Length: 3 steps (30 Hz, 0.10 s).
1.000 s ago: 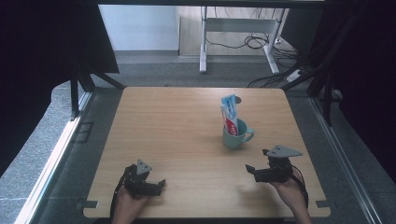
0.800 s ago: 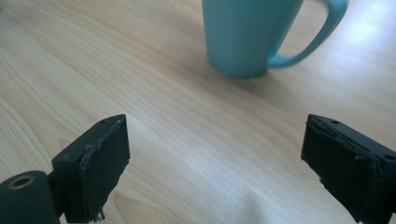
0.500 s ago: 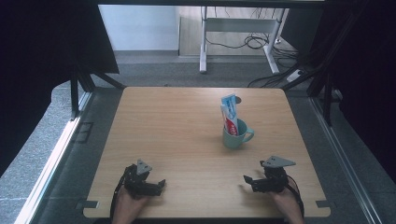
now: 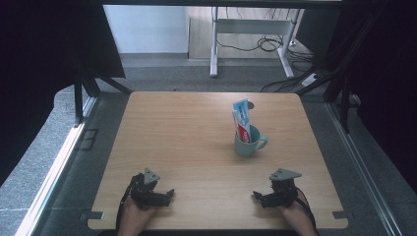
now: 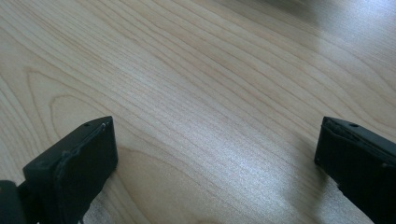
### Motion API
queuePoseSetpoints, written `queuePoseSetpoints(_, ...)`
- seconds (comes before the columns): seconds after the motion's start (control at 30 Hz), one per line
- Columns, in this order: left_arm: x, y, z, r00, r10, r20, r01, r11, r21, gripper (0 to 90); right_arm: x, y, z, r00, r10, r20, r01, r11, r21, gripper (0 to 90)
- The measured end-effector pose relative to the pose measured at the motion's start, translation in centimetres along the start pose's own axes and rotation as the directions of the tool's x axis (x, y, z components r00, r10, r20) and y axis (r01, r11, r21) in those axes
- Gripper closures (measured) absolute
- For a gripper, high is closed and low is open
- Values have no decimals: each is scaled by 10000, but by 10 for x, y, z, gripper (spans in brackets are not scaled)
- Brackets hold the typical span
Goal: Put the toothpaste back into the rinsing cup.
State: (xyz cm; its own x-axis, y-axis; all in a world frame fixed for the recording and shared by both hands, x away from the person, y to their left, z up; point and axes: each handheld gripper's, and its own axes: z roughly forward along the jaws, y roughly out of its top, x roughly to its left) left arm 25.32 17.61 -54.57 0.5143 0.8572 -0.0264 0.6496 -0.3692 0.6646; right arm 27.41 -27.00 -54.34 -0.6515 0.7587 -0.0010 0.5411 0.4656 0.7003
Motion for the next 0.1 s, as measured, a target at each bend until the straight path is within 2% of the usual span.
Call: queuePoseSetpoints(0.1, 0, 0, 0, 10000, -27, -5, 27, 10000, -1, 0, 0, 0, 0, 10000, 4, 0, -4, 10000, -2, 0)
